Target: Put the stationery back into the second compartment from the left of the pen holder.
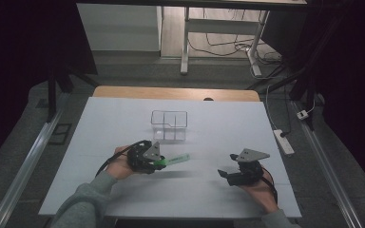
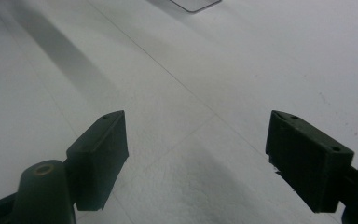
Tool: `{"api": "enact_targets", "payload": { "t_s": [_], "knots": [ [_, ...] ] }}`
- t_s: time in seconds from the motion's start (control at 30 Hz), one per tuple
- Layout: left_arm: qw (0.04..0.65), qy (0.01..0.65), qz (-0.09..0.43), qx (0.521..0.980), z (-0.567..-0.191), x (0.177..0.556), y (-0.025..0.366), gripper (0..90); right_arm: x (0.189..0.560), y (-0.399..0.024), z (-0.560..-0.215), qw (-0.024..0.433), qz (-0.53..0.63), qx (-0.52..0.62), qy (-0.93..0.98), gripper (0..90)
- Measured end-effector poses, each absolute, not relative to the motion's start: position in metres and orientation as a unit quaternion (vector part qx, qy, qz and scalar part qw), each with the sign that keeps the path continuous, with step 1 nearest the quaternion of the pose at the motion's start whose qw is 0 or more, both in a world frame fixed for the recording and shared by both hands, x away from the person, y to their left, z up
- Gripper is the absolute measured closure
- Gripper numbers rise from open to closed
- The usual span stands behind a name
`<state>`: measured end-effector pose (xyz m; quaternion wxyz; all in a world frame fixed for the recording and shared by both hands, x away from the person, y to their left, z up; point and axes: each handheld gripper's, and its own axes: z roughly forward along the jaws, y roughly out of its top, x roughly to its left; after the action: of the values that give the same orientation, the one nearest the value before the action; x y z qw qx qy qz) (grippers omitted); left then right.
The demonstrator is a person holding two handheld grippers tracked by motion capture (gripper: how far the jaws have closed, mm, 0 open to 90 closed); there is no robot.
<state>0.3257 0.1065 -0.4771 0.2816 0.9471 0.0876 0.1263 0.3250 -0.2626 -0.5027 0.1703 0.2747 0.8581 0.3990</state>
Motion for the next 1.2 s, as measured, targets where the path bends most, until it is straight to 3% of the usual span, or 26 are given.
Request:
{"api": "enact_targets", "payload": {
  "t_s": [1.2],
  "knots": [
    [0.281,0.07,0.124,0.949,-0.479,0.33,0.076,66.6,0.323,-0.241,-0.5,0.164,0.399,0.252,0.866,20.1]
  ]
}}
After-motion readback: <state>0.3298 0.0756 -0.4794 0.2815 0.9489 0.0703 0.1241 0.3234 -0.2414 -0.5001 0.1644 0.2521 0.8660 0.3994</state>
